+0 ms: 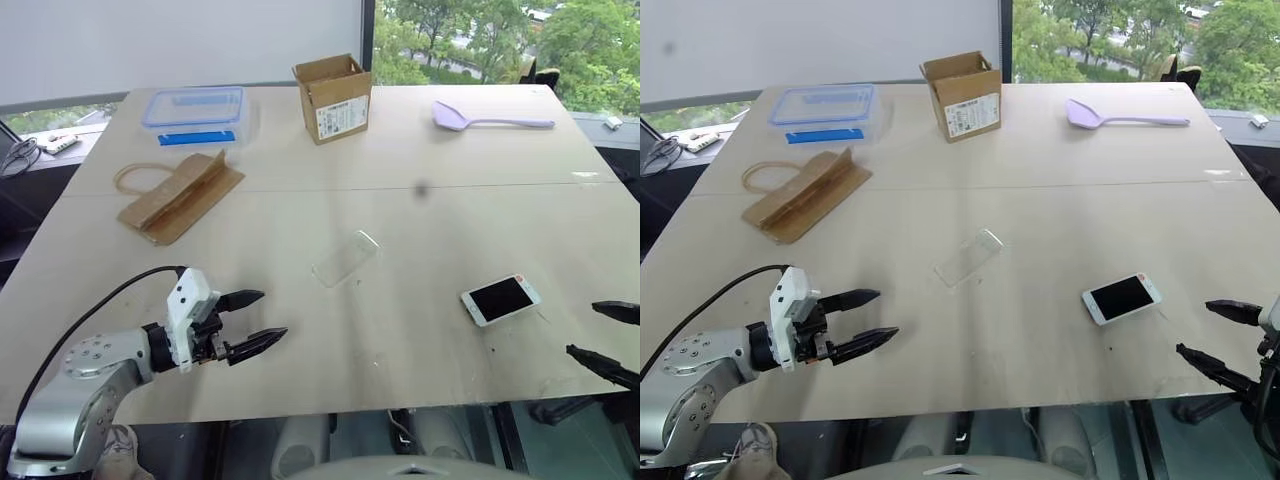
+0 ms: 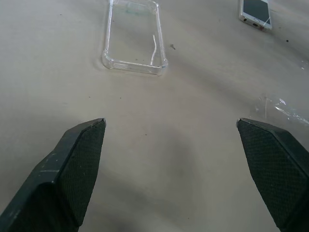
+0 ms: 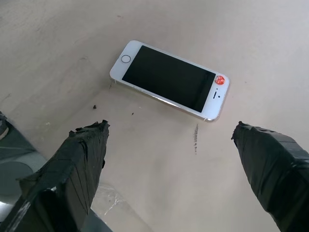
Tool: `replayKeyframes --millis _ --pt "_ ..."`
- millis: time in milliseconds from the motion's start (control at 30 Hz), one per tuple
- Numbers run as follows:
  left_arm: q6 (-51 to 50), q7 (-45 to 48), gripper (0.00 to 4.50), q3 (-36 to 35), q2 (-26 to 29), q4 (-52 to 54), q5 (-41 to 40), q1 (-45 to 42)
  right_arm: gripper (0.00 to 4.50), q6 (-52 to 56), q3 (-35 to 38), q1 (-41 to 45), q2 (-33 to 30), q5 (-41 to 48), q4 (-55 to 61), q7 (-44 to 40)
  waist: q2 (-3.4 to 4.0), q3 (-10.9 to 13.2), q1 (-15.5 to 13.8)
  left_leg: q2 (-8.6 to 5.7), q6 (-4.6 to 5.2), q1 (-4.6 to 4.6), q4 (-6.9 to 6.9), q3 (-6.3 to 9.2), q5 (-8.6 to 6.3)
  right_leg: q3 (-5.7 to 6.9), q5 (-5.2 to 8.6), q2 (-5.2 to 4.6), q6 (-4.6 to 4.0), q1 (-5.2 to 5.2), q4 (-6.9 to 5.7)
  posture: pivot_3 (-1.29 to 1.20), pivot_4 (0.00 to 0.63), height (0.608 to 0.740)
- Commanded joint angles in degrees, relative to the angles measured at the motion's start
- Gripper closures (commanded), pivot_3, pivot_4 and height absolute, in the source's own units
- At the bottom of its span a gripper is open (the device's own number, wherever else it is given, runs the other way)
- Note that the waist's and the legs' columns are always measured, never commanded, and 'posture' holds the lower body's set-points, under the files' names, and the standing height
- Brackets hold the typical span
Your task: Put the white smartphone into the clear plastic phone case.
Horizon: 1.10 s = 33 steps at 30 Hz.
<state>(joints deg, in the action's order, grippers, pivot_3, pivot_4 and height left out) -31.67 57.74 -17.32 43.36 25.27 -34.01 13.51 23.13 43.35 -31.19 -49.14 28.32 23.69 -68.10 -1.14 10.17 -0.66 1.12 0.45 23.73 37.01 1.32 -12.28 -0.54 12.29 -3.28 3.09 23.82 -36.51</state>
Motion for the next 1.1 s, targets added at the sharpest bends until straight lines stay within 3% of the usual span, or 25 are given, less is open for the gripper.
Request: replayKeyframes --millis 33,133,267,500,633,700,767,800,867,1033,1100 --pt "0.5 -0.5 0.06 2.8 0.7 1.6 0.1 -5.6 0.0 -2.3 2.2 -1.8 2.6 1.6 2.6 -0.2 0.01 0.0 -0.2 0.0 0.0 0.0 0.0 0.0 0.0 0.0 0.0 0.0 0.0 0.0 0.0 0.0 0.15 0.74" --pt "-5.5 -3.2 0.06 11.8 1.4 3.7 1.6 -16.6 0.0 -2.7 1.7 -4.0 7.1 5.7 9.3 0.3 0.04 0.0 -1.9 -0.04 0.01 0.11 -0.01 0.14 -0.02 0.31 0.02 0.09 -0.01 -0.03 0.01 0.0 0.15 0.74" --pt "-10.5 -5.9 0.06 23.3 -0.9 -1.5 7.0 -29.1 0.0 -0.8 -1.0 -5.1 7.6 7.7 17.0 2.1 0.12 -0.1 -0.9 -0.17 0.01 0.05 0.08 -0.01 -0.01 0.17 0.0 0.13 0.03 -0.14 0.0 0.0 0.15 0.74" --pt "-14.7 -13.0 0.06 37.3 -8.2 -13.4 18.2 -41.7 0.0 0.4 -4.9 -4.3 7.2 8.0 21.2 6.0 0.0 0.0 -0.1 -0.2 0.02 0.03 0.14 -0.02 -0.02 0.05 -0.01 0.26 0.03 -0.13 -0.03 0.0 0.15 0.74" --pt "-12.8 -13.2 1.73 41.2 -8.7 -15.5 22.3 -41.6 0.0 0.3 -5.9 -4.8 7.0 7.8 22.0 7.0 0.05 -0.1 -0.1 -0.2 0.02 0.03 0.12 0.01 -0.02 0.04 0.0 0.27 0.03 -0.13 -0.03 0.0 0.15 0.74" --pt "-11.9 -11.8 2.78 42.0 -7.6 -15.0 23.2 -40.5 0.0 0.1 -6.2 -5.0 6.9 7.6 22.0 7.2 0.05 -0.1 -0.1 -0.19 0.02 0.02 0.12 -0.02 -0.02 0.01 -0.01 0.25 0.02 -0.13 -0.04 0.0 0.15 0.74" --pt "-10.9 -10.7 3.19 41.7 -7.2 -14.7 23.2 -39.9 0.0 0.1 -6.5 -5.1 6.7 7.3 21.9 7.6 0.06 -0.2 -0.1 -0.19 0.02 0.0 0.12 -0.03 -0.03 0.0 0.0 0.25 0.02 -0.14 -0.03 0.0 0.15 0.74" --pt "-10.7 -10.4 3.87 41.3 -7.2 -14.6 23.0 -39.7 0.0 0.3 -6.6 -5.2 6.7 7.3 21.9 7.8 0.07 -0.2 -0.1 -0.18 0.02 -0.01 0.12 -0.03 -0.03 0.0 0.0 0.24 0.02 -0.14 -0.04 0.0 0.15 0.74" --pt "-4.8 -6.7 4.44 40.2 -6.0 -16.0 22.8 -39.4 0.0 0.8 -8.1 -4.0 7.0 5.7 21.4 10.7 0.06 -0.2 -0.1 -0.18 0.02 -0.01 0.13 -0.02 -0.03 0.01 0.0 0.23 0.02 -0.14 -0.04 0.0 0.15 0.74" --pt "17.8 10.5 4.44 36.2 -3.0 -27.4 20.0 -41.4 0.0 4.2 -11.6 -1.1 7.3 6.5 21.5 15.4 0.08 -0.2 0.0 -0.15 0.02 0.0 0.13 -0.03 -0.03 0.02 -0.01 0.25 -0.01 -0.1 -0.07 0.0 0.15 0.74" --pt "21.6 15.8 4.44 35.8 -2.8 -33.7 19.9 -44.5 0.0 4.7 -12.6 -0.4 7.2 6.5 21.6 16.2 0.08 -0.2 -0.2 -0.15 0.02 0.02 0.12 -0.03 -0.03 0.03 0.0 0.24 -0.02 -0.09 -0.07 0.0 0.15 0.74"
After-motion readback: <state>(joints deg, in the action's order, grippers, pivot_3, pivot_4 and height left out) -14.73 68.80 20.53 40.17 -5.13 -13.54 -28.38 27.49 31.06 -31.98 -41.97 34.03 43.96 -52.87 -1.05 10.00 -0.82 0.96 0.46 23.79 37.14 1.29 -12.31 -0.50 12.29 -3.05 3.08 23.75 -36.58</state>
